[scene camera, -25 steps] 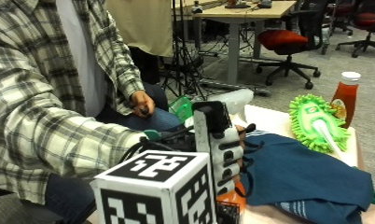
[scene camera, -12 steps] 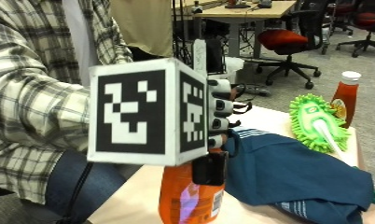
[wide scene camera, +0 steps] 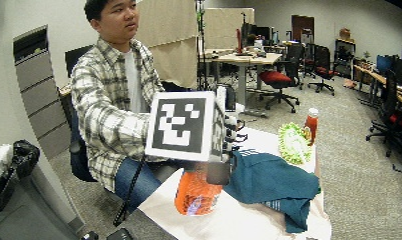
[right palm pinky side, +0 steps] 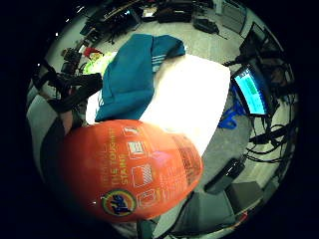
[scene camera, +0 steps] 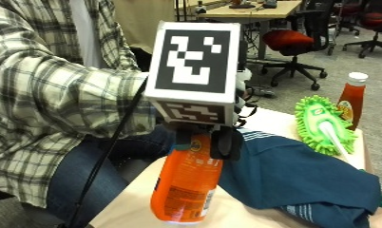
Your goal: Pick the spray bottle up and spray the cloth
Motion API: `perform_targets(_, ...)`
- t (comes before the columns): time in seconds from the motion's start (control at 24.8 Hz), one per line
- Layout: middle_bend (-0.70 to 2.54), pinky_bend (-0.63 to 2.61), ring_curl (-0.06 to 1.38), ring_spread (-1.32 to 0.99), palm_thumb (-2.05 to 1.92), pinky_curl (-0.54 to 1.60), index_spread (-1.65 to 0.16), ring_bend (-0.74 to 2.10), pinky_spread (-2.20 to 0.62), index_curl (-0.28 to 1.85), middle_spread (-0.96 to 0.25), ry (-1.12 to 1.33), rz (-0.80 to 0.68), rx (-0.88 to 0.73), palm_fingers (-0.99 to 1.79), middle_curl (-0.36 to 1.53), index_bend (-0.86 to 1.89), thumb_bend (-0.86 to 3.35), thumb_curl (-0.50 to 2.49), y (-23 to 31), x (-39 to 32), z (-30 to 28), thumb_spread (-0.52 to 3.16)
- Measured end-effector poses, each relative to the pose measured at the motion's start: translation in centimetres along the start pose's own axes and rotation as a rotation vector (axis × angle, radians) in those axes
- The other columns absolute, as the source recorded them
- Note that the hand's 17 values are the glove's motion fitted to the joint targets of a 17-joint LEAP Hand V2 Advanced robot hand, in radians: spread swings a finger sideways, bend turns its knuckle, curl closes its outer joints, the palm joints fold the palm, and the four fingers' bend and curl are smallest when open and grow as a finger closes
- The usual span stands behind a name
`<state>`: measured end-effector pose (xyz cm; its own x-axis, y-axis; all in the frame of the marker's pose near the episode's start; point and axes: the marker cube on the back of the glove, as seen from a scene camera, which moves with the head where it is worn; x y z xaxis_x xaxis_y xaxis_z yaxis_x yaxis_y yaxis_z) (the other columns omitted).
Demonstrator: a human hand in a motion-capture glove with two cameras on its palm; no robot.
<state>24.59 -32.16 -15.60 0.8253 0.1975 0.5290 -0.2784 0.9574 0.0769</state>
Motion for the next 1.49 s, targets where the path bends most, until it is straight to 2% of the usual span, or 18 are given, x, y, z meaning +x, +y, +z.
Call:
perform_targets(0.48,0.60,0.30,0.48,-0.23,1.07,0.38,-0.24,0.57,-0.12,0.58,-0.11,0.362,0.079,-0.184,1.32,0.53,0.40,-0.02,0.78,-1.0,-1.0,3.2,-0.02)
perform_targets(0.93,0.60,0.29,0.48,-0.23,1.07,0.38,-0.24,0.57,-0.12,0.58,-0.11,0.700,0.166,-0.269,1.32,0.53,0.40,-0.02,0.78,-1.5,-1.3,5.3,-0.03)
perform_targets(1.49,0.60,0.30,0.48,-0.23,1.07,0.38,-0.24,0.57,-0.12,0.59,-0.11,0.862,0.147,-0.341,1.32,0.52,0.40,-0.03,0.78,-1.2,-2.0,8.5,-0.04)
